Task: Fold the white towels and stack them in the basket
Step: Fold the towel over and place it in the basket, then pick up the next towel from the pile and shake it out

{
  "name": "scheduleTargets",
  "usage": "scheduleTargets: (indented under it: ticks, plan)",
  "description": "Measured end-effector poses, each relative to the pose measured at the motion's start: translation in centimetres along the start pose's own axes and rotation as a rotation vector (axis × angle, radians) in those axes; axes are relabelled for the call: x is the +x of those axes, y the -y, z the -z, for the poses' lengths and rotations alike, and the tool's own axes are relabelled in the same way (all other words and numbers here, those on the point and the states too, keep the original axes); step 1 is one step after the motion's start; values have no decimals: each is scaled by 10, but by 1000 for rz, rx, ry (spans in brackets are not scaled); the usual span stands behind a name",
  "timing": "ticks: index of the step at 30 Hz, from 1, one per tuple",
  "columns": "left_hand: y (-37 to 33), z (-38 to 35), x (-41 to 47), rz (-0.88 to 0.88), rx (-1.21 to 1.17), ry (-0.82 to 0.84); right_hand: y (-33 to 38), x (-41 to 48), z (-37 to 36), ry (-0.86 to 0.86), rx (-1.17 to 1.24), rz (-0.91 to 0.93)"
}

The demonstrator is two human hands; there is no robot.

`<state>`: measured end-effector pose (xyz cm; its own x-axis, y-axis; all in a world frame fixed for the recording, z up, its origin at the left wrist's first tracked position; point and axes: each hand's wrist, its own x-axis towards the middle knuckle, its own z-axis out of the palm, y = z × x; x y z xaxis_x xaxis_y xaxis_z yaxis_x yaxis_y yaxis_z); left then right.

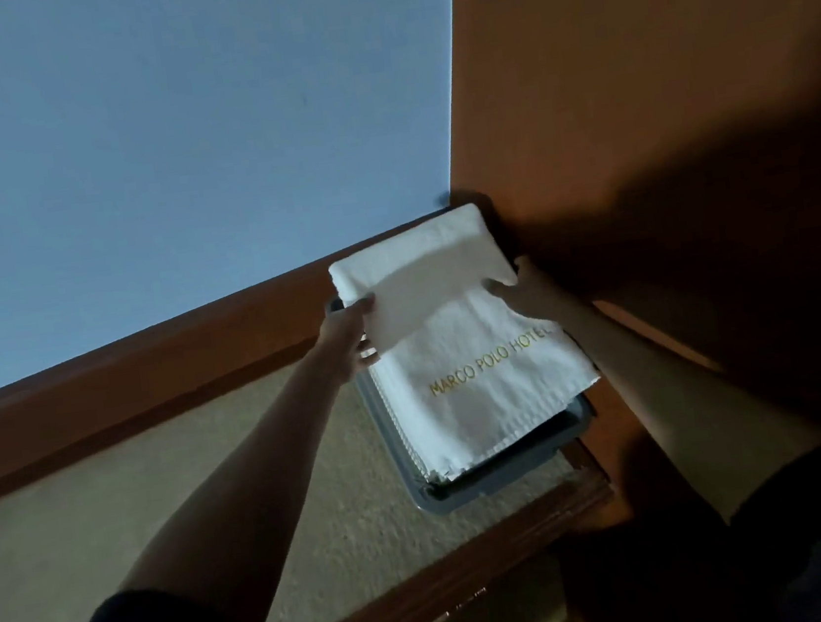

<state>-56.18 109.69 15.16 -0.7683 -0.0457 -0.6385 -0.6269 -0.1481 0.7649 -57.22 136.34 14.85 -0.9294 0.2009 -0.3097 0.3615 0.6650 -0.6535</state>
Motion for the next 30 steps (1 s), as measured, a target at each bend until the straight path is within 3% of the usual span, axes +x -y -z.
scheduleTargets:
  ticks: [8,13,16,20,22,25,30]
  plan:
    - [-26,-1,28,-230,10,-98,-34,-10,-17,-130,-11,4]
    - [-28,-9,34,-250,28,-172,-30,-12,-12,-208,61,76]
    - [-23,-4,36,-232,136,-217,-31,-18,-17,-198,-14,80]
    - [-26,7,19,-362,400,-316,-16,-35,-28,-234,-131,104]
    - [-29,16,0,-437,518,-279,3,-45,-35,-265,-160,178]
    - [-31,38,-47,-510,581,-118,43,-65,-44,-176,-217,296]
    - [-35,114,-135,-626,683,-17,132,-109,-79,180,-200,454]
